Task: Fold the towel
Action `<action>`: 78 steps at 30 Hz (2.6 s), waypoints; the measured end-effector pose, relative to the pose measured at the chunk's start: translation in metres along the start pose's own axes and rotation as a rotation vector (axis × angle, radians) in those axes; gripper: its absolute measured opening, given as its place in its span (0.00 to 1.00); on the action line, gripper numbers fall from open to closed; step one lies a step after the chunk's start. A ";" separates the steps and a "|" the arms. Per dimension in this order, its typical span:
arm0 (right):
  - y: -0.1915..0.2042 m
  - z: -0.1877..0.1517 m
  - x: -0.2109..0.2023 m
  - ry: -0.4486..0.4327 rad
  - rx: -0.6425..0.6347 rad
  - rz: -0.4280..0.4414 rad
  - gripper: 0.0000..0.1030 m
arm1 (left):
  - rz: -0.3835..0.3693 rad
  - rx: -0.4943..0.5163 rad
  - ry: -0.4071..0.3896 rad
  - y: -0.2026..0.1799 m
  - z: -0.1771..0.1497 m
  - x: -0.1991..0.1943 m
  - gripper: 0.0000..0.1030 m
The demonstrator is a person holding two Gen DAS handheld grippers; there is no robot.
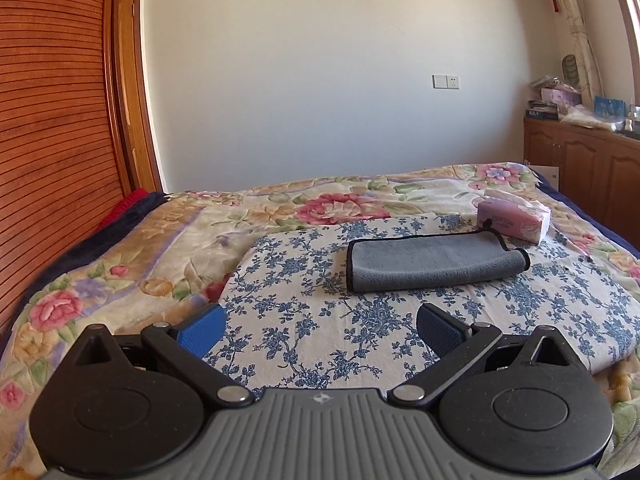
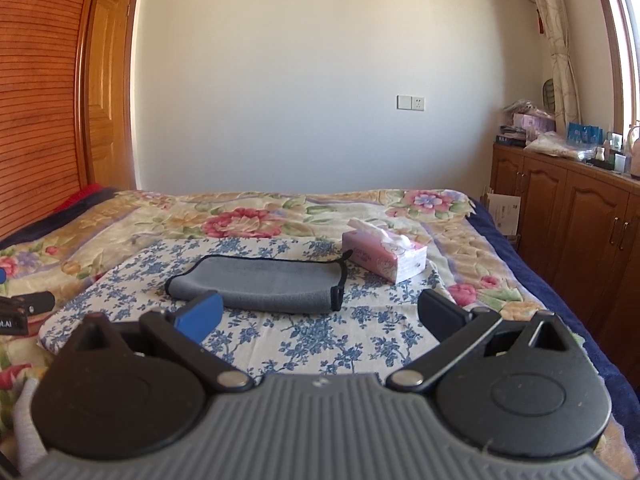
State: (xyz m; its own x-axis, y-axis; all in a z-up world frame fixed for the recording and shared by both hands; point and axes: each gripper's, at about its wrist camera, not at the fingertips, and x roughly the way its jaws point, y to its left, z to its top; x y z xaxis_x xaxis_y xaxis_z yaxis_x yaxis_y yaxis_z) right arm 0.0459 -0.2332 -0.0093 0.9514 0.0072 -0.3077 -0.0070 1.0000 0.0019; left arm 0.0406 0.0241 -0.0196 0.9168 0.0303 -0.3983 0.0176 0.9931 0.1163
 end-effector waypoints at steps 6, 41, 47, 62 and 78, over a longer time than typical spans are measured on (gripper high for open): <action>0.000 -0.001 -0.001 -0.017 -0.002 -0.012 1.00 | 0.005 0.002 -0.025 0.000 -0.001 -0.003 1.00; 0.002 -0.001 -0.006 -0.066 -0.008 -0.040 1.00 | -0.002 0.023 -0.123 -0.002 0.002 -0.017 1.00; 0.002 0.000 -0.006 -0.064 -0.006 -0.040 1.00 | -0.002 0.023 -0.123 -0.002 0.003 -0.017 1.00; 0.002 -0.001 -0.006 -0.065 -0.008 -0.041 1.00 | -0.001 0.021 -0.124 -0.001 0.002 -0.016 1.00; 0.002 -0.001 -0.006 -0.065 -0.008 -0.040 1.00 | 0.001 0.023 -0.125 -0.001 0.002 -0.017 1.00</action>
State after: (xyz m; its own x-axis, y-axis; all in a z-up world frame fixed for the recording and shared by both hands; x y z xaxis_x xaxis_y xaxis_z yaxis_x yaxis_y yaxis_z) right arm 0.0403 -0.2315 -0.0086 0.9690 -0.0330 -0.2447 0.0298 0.9994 -0.0168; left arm 0.0262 0.0220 -0.0111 0.9593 0.0157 -0.2821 0.0245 0.9901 0.1382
